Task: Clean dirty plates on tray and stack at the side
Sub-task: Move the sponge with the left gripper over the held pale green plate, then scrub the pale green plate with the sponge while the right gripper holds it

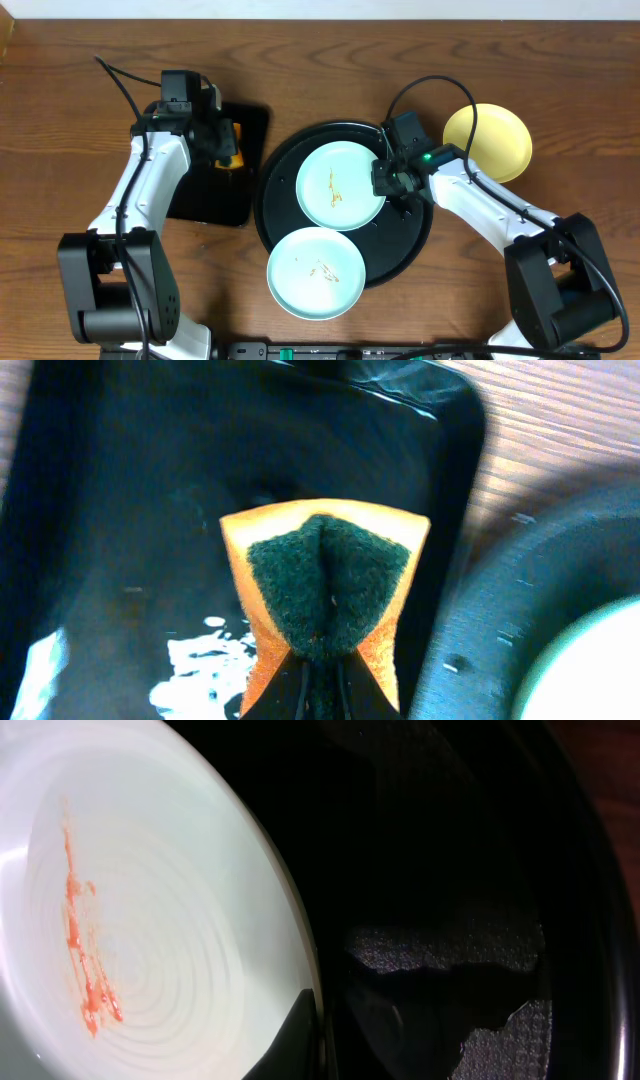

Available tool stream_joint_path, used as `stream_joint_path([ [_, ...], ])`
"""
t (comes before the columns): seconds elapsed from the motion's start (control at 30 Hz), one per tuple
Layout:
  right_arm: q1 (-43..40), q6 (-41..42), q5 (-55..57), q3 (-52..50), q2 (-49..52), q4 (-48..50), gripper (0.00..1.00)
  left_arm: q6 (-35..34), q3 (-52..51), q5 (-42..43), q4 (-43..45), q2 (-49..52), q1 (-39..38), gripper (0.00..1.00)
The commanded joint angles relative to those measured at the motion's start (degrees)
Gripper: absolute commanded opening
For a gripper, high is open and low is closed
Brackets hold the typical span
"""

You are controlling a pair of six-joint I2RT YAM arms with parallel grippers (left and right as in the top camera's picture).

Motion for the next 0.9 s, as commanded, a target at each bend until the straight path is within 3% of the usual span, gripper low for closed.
stream_joint_path([
  [0.0,0.6,2.5,-0.4,0.7,1.0,0.3,0.01,-0.5,0.0,17.1,0.1,-1.7,-0.3,0.08],
  [0.1,0.6,4.3,-0.3,0.7,1.3,0.7,0.01,-0.8,0.0,23.7,-0.3,-1.7,-2.6,0.08],
  [0.23,0.7,6.0,-0.3,0.7,1.7,1.7,0.01,-2.7,-0.1,22.8,-0.2,-1.3,-7.4,0.07],
  [0.57,0.6,6.5,-0.2,0.8,1.8,1.6,0.01,-16.1,-0.1,22.8,5.7,6.2,-21.0,0.07],
  [0.87,0.6,6.5,-0.3,0.7,1.8,1.3,0.01,-19.8,-0.1,22.8,5.9,11.4,-24.9,0.07],
])
